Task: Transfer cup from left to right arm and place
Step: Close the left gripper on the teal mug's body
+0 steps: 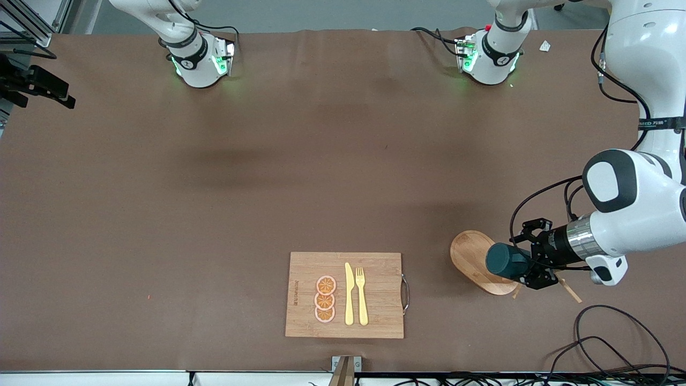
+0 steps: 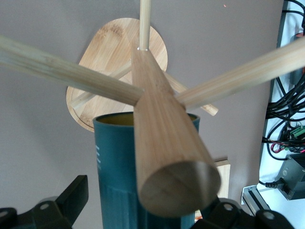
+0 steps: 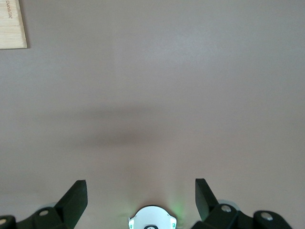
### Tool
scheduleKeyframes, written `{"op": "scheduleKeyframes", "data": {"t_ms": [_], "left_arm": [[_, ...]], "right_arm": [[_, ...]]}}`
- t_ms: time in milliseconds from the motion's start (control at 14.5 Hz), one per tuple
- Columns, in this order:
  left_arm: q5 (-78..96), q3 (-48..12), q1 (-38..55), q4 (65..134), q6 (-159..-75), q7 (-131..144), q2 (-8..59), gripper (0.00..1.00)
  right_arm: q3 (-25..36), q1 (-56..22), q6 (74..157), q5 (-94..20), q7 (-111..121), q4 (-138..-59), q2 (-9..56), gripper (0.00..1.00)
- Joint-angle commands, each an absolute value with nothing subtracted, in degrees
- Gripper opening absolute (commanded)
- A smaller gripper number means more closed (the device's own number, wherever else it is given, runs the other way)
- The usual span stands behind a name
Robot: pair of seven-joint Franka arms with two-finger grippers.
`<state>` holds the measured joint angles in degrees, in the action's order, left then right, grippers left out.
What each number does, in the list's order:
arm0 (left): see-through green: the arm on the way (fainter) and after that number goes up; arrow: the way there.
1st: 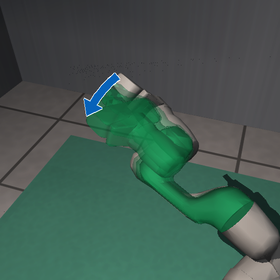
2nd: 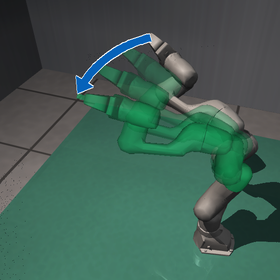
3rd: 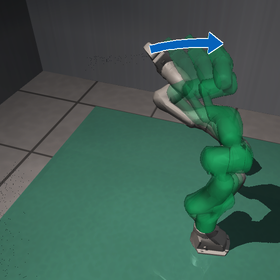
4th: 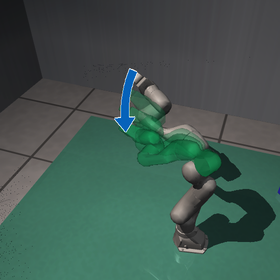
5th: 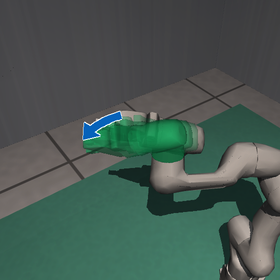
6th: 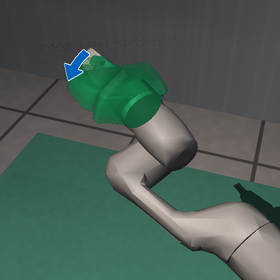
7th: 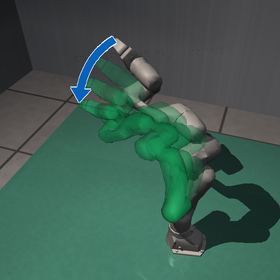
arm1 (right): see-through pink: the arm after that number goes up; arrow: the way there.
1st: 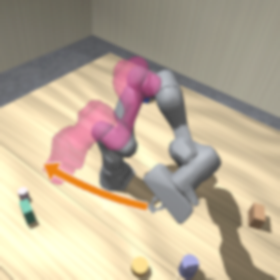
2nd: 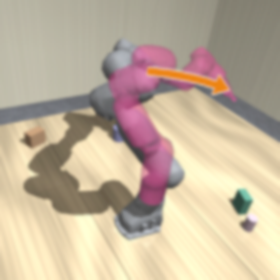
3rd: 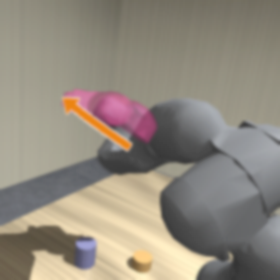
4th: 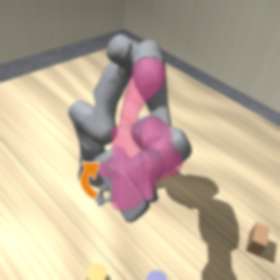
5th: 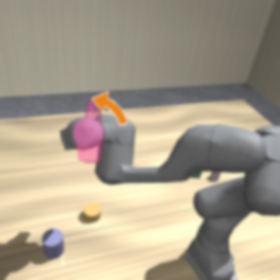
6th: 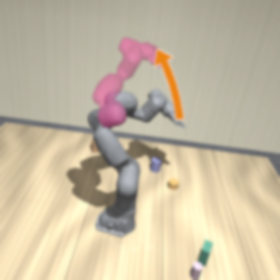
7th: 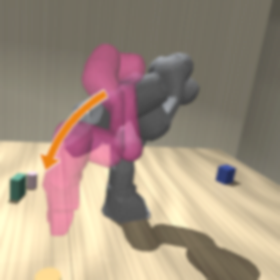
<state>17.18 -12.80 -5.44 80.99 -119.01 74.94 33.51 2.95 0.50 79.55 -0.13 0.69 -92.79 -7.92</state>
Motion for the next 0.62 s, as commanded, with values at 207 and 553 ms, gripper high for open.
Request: {"op": "scheduleKeyframes", "data": {"t_ms": [207,553], "left_arm": [[17.75,-12.74,-5.19,79.63,-119.09,74.53,34.8,0.98],[17.75,-12.74,-5.27,79.72,-119.09,74.62,35.6,0.84]], "right_arm": [[2.64,1.05,79.37,-0.79,0.26,-93.69,-8.96,1.0],[2.72,1.05,79.37,-0.79,0.26,-93.78,-8.96,1.0]]}}
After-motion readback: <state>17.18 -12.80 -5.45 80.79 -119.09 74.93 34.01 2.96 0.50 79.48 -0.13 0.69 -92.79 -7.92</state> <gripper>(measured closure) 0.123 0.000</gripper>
